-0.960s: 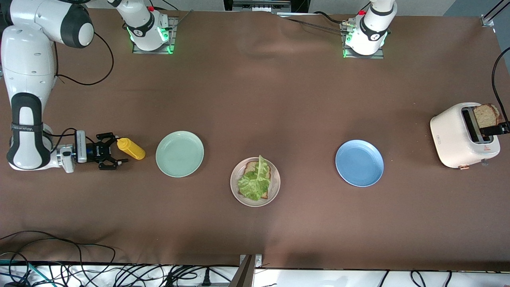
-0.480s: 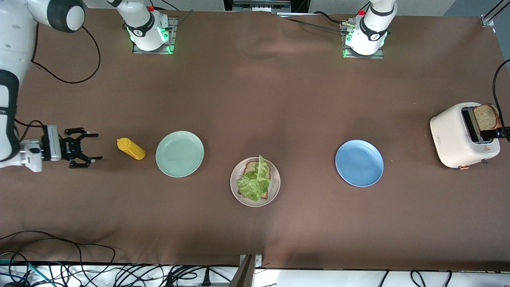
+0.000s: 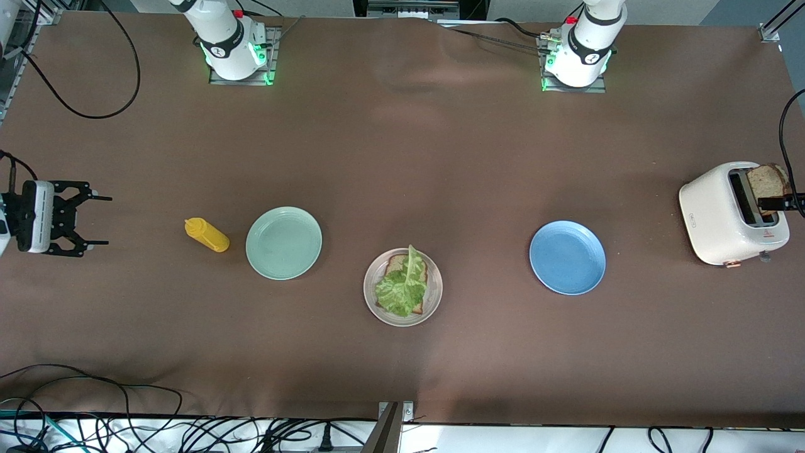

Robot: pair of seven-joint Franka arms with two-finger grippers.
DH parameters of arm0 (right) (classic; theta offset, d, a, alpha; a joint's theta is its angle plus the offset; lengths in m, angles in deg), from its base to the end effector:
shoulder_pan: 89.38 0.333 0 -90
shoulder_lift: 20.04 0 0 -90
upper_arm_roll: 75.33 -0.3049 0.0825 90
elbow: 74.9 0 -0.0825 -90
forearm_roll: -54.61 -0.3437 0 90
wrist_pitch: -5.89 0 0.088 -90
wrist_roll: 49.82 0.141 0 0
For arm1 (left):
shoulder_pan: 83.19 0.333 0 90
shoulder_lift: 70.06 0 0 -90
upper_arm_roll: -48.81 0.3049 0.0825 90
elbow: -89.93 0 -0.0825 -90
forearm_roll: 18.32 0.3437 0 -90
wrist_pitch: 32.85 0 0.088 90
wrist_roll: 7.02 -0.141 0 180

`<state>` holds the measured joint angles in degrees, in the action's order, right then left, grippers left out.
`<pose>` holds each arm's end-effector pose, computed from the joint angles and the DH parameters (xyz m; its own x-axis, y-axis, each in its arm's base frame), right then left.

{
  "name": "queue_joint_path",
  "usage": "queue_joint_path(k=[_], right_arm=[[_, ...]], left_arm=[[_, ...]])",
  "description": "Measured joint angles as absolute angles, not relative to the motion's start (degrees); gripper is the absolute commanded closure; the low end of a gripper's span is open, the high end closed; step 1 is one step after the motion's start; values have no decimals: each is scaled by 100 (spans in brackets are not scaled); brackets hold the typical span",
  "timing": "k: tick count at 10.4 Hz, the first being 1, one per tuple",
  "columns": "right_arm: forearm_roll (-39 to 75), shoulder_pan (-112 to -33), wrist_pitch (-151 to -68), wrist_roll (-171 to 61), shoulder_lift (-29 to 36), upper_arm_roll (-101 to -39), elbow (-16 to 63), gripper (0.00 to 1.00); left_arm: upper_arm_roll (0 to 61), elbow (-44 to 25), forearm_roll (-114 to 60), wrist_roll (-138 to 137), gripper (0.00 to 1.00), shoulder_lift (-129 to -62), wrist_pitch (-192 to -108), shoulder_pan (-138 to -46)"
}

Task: Make sandwich on beige plate with both arms
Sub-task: 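Open the right gripper while the left gripper reaches into the toaster, then grasp the toasted bread slice and lift it out with the left gripper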

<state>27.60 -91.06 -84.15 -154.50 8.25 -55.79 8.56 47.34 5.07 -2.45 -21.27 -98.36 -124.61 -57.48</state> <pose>0.5914 -0.1298 0.3663 0.2232 0.9071 0.3569 0.9562 -0.1326 -0.2609 0.5290 0.2818 0.3441 0.9006 0.1343 -0.4135 0.0818 -0.9864 -0.1423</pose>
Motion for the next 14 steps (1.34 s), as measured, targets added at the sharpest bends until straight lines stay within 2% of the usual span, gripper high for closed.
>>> queue_joint_path(k=[2, 3, 5, 7, 8, 11, 14], right_arm=[[3006, -9049, -8924, -14797, 421, -5716, 1322, 0], [3300, -9016, -9072, -14220, 184, -5825, 1489, 0], [3698, -8889, -9159, -12457, -458, -6062, 1762, 0], [3904, -8734, -9180, -10818, -1039, -6115, 2094, 0], [4119, -8641, -9190, -10099, -1260, -6116, 2241, 0], [4690, -8351, -9159, -7469, -1828, -6493, 2411, 0], [5159, -7995, -9017, -5983, -2082, -6867, 2265, 0]], left_arm=[[4730, 490, -12, -2148, 14, -9847, -12138, -5747], [4722, 477, 166, -2157, 25, -9862, -12055, -5749], [4724, 474, 259, -2164, 48, -9931, -12022, -5747], [4725, 474, 266, -2168, 89, -9988, -12011, -5748], [4725, 474, 267, -2168, 100, -9995, -11980, -5747], [4728, 491, 270, -2170, 100, -9994, -11944, -5747], [4723, 651, 279, -2242, 100, -9968, -11677, -5747]])
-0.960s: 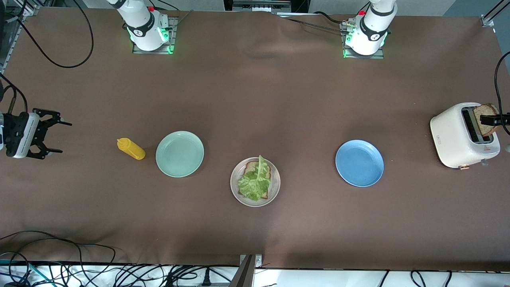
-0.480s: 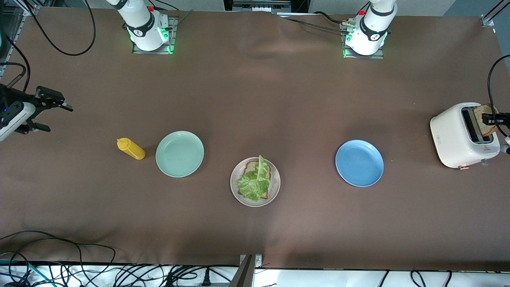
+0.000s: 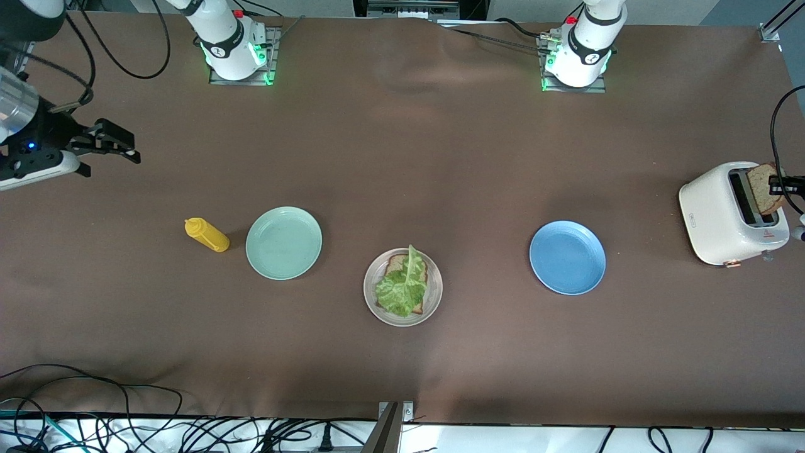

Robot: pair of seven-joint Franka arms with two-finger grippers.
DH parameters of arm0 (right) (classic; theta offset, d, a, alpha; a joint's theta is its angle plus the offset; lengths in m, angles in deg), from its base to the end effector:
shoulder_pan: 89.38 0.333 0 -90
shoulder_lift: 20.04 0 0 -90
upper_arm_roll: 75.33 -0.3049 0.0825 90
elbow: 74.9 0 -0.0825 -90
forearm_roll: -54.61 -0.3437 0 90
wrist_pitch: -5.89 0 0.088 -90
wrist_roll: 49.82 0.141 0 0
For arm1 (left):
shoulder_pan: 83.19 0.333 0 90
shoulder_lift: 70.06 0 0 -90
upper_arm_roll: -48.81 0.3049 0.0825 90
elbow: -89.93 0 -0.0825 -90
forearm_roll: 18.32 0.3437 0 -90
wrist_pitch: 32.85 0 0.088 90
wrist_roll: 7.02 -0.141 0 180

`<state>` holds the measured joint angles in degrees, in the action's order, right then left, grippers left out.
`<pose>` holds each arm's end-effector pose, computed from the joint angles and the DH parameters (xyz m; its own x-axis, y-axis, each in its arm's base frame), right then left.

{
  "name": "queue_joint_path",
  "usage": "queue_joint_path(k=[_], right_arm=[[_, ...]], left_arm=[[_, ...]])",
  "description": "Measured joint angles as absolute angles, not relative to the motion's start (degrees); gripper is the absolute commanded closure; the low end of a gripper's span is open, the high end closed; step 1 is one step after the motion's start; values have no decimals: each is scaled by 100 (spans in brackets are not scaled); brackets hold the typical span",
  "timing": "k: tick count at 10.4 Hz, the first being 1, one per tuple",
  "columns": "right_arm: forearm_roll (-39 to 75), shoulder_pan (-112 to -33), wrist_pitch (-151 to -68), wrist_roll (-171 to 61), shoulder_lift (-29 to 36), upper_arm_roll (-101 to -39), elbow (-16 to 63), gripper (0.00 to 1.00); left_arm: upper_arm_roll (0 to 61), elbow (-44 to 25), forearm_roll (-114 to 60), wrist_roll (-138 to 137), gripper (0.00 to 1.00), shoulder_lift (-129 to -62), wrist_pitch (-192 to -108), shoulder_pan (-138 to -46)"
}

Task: Make sandwich on beige plate with both arms
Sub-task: 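Grasp the toasted bread slice and lift it out with the left gripper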

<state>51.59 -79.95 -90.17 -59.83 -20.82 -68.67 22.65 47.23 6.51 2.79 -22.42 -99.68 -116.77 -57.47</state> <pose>0.5147 0.0315 0.5385 0.9765 0.2156 -0.0031 0.2151 -0.9750 -0.0553 0.5091 0.2896 0.3413 0.8258 0.1339 -0.5478 0.0402 -0.9829 -0.1797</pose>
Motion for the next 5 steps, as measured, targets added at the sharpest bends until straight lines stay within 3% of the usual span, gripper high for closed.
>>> queue_joint_path(k=[3, 5], right_arm=[[5238, -7904, -8738, -5634, -2091, -6873, 1893, 0], [5238, -8295, -8535, -5633, -2077, -7165, 1712, 0]], left_arm=[[4682, 1307, 280, -2529, 100, -9889, -10928, -5751], [4514, 1715, 259, -2614, 100, -9814, -10413, -5809]])
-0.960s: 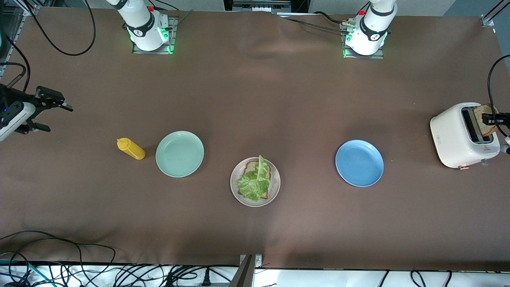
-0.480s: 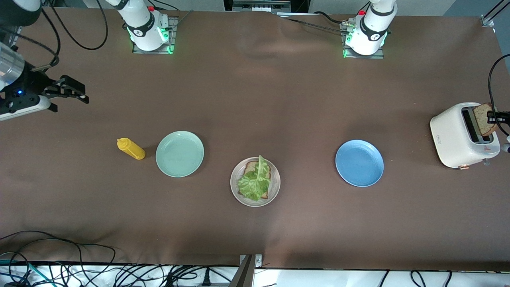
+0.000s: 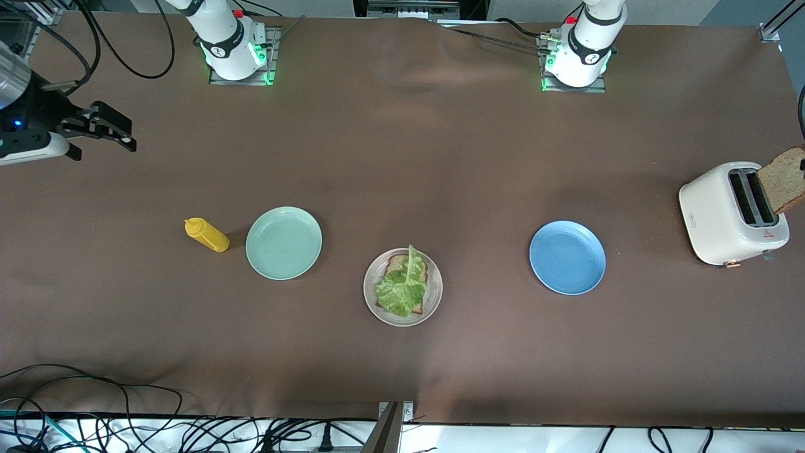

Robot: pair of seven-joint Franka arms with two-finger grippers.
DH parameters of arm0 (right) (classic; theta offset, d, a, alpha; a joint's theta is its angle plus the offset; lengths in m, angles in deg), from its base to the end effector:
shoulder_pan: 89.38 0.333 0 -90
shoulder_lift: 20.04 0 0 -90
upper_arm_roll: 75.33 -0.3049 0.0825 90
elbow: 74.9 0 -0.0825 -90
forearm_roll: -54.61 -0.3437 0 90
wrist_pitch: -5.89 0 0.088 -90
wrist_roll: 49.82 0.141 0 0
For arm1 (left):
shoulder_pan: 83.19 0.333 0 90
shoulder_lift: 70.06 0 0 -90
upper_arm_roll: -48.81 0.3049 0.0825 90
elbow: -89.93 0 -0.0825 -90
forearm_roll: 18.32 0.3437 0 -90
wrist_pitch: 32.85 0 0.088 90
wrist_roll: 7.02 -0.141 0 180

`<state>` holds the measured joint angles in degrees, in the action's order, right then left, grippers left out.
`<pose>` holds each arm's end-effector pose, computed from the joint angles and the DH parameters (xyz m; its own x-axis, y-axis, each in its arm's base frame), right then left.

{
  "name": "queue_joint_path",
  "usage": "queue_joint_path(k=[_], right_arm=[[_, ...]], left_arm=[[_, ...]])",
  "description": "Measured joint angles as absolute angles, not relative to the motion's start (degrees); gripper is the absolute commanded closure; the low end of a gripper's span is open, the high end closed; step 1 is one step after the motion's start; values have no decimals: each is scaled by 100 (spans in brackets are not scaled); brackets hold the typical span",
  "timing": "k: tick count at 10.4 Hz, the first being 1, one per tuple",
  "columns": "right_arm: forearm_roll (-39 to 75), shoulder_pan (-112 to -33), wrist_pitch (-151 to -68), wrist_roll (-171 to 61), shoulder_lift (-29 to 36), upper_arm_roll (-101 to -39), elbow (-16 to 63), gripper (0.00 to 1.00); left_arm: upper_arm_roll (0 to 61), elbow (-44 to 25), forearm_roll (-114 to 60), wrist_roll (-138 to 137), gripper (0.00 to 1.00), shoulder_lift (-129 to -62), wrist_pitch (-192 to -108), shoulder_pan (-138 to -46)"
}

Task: Make sandwich on beige plate with both arms
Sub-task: 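Grasp the toasted bread slice and lift it out with the left gripper, then carry the bread slice over the beige plate with the left gripper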

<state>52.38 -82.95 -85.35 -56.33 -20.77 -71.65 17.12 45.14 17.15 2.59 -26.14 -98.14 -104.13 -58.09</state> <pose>0.5111 0.0298 0.5727 0.9871 0.1600 0.0036 0.1600 -0.9863 -0.0396 0.5142 0.2714 0.4226 0.8260 0.1002 -0.5547 0.0200 -0.9887 -0.1488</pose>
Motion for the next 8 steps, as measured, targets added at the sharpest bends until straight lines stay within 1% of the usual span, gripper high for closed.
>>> queue_joint_path(k=[1, 4, 6, 8], right_arm=[[5237, -8516, -8511, -5633, -2054, -7379, 1707, 0], [5238, -8593, -8509, -5633, -1939, -7463, 1708, 0], [5239, -8606, -8509, -5633, -1926, -7464, 1704, 0], [5239, -8611, -8509, -5633, -1915, -7470, 1697, 0]], left_arm=[[4392, 1849, 118, -2590, 100, -9807, -10181, -5894], [4217, 2005, -1306, -1208, 100, -9675, -9889, -6134], [3819, 1996, -2331, 157, 100, -9627, -9855, -6140], [3529, 1915, -3091, 1364, 100, -9635, -10147, -6291]])
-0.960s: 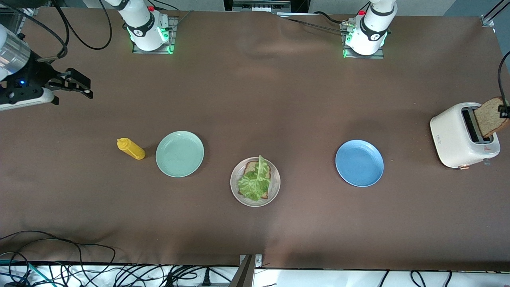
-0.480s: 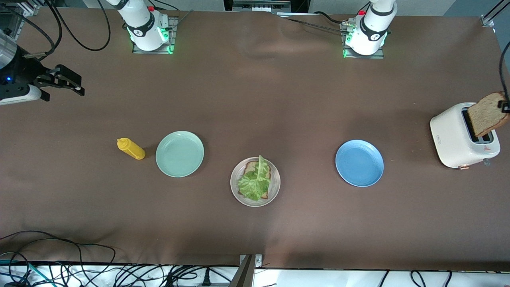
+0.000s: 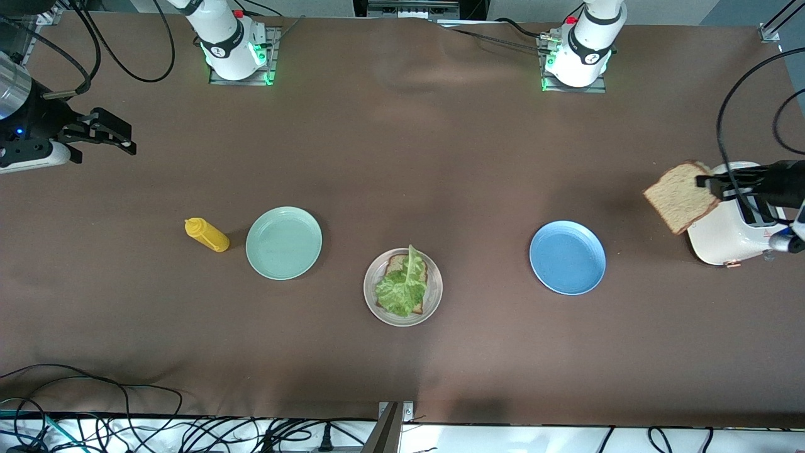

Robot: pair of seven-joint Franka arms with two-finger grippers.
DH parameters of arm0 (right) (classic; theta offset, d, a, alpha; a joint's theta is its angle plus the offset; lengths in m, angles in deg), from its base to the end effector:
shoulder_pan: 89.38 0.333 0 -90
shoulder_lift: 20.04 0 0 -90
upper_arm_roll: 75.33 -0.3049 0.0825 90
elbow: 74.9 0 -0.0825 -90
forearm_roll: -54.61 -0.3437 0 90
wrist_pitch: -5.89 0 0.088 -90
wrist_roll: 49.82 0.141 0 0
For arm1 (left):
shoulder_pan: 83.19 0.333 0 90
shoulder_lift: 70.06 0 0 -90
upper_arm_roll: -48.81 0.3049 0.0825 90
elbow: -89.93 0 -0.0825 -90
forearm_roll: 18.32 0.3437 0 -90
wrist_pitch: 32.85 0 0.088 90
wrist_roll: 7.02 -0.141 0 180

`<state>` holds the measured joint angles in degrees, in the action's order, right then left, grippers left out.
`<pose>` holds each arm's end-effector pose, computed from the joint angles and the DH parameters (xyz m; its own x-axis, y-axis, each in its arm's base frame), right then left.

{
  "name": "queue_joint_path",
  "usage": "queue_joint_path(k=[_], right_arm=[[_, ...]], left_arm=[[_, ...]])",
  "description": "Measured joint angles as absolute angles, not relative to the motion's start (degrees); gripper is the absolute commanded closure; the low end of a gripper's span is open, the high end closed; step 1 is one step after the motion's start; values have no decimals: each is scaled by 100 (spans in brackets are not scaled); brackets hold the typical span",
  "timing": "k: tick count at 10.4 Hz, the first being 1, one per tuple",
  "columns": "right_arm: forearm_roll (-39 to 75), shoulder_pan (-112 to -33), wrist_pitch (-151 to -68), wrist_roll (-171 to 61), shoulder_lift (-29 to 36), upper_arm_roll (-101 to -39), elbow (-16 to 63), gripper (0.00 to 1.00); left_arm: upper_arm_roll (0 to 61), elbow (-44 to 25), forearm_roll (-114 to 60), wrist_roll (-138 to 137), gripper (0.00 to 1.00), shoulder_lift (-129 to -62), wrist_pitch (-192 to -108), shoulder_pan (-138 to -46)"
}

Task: Make sandwich on beige plate with both arms
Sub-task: 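Carry the bread slice over the beige plate with the left gripper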

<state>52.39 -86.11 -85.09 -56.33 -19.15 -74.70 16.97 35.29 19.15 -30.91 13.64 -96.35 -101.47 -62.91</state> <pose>0.5173 0.0293 0.5589 0.9870 0.1583 -0.0265 0.1571 -0.9867 -0.0418 0.5672 0.0577 0.4567 0.7811 0.3298 -0.5301 0.4634 -0.8753 0.1383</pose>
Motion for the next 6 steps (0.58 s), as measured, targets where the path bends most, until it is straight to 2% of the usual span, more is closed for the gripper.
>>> queue_joint_path(k=[3, 6], right_arm=[[5244, -8652, -8508, -5634, -1911, -7472, 1683, 0], [5246, -8667, -8503, -5634, -1910, -7475, 1669, 0]], left_arm=[[3438, 1621, -3621, 3018, 100, -9670, -11114, -7173], [3427, 1307, -3936, 4323, 100, -9715, -12491, -8036]])
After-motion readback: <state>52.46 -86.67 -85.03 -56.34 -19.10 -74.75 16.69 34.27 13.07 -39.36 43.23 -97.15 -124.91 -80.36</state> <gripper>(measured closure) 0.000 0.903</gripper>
